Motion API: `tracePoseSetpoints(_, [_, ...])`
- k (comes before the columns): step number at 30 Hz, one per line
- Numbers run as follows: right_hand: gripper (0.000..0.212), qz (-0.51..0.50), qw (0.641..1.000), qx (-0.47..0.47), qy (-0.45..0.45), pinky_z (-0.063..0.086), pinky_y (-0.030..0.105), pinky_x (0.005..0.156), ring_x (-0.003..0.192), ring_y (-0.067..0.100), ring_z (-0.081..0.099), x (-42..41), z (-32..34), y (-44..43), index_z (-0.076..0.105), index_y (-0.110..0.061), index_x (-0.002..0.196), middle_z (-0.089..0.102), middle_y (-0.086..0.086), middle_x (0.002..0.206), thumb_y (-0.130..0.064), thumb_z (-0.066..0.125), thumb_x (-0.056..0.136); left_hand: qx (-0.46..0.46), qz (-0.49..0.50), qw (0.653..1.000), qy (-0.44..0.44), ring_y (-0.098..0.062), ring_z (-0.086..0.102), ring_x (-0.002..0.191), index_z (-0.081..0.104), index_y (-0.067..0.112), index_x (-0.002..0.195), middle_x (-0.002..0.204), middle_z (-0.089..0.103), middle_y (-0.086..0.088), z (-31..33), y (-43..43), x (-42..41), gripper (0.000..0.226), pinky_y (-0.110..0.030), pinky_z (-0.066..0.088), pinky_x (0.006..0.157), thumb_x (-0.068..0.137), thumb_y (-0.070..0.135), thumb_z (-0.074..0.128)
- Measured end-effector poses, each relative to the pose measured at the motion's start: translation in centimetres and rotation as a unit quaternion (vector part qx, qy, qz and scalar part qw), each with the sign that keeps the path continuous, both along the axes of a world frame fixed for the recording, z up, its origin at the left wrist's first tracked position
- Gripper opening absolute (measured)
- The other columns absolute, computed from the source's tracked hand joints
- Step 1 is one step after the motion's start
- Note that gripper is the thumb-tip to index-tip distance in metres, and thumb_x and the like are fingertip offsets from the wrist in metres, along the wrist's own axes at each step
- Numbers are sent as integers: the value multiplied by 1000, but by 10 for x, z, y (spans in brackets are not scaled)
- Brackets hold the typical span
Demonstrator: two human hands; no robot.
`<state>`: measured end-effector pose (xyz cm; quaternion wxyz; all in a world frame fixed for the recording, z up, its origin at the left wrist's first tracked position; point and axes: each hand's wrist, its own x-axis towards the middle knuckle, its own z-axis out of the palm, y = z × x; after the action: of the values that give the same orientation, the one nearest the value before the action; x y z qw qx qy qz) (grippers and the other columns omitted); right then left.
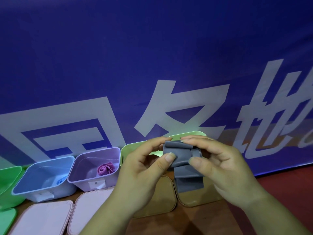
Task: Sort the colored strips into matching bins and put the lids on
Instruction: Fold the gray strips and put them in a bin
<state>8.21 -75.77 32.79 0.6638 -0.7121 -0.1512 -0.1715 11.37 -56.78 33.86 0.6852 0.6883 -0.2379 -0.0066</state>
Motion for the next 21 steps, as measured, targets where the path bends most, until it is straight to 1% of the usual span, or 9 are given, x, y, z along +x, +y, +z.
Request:
tracePoseSetpoints(4, [44,-5,1000,-6,-9,47,27,103,126,17,57,2,-4,-2,71,-33,114,66,-7,126,-52,76,74,0,-7,1000,0,-7,69,84,71,24,111,100,74,3,-2,-4,2,26,-16,52,68,87,18,63])
tracePoseSetpoints(7, [40,-44,999,-17,-14,48,28,102,123,15,59,5,-10,-3,73,-36,109,67,-11,122,-46,79,70,-3,-13,1000,25,-11,71,88,70,22,114,103,74,0,-6,-8,6,26,-22,55,69,89,24,63])
tracePoseSetpoints(9, [40,-62,998,-7,-8,50,29,99,119,17,62,8,-13,-3,75,-35,105,69,-10,119,-55,77,70,19,-14,1000,21,-15,70,99,68,26,117,108,73,1,-8,-11,10,29,-28,58,77,90,35,63])
tracePoseSetpoints(11, [38,-67,998,8,-1,52,25,95,116,17,64,11,-16,-4,76,-34,102,70,-8,116,-55,78,70,36,-11,999,12,-14,67,108,66,29,121,114,72,5,-12,-12,14,33,-27,55,88,90,39,62])
tracePoseSetpoints(14, [27,-72,997,24,22,52,22,92,111,13,66,19,-23,-9,78,-29,99,73,-5,112,-32,83,73,10,-32,999,37,-13,66,112,60,26,130,121,69,9,-17,-15,21,44,-27,55,91,88,36,67])
tracePoseSetpoints(16, [24,-72,994,57,55,54,26,92,106,13,68,27,-29,-12,79,-26,95,74,-3,109,-20,84,73,-15,-54,998,42,-13,65,114,58,21,131,121,68,10,-24,-17,27,50,-24,55,87,83,23,72])
tracePoseSetpoints(17, [24,-71,992,75,74,54,30,93,105,13,69,31,-32,-14,80,-26,94,75,-2,108,-19,83,71,-29,-65,996,48,-16,64,116,59,18,131,122,68,6,-29,-18,31,54,-23,55,85,80,14,75])
tracePoseSetpoints(19, [31,-59,987,100,110,54,37,96,108,16,69,40,-41,-18,79,-30,96,75,-2,109,-35,88,67,-46,-81,994,58,-24,61,119,62,17,129,127,65,-6,-39,-20,39,60,-31,57,85,72,8,80])
tracePoseSetpoints(21, [54,-44,979,139,144,54,42,95,111,20,68,48,-53,-21,79,-31,99,74,1,113,-56,90,51,-44,-72,995,52,-31,60,119,66,18,123,127,62,-13,-47,-25,51,57,-40,58,84,69,8,83])
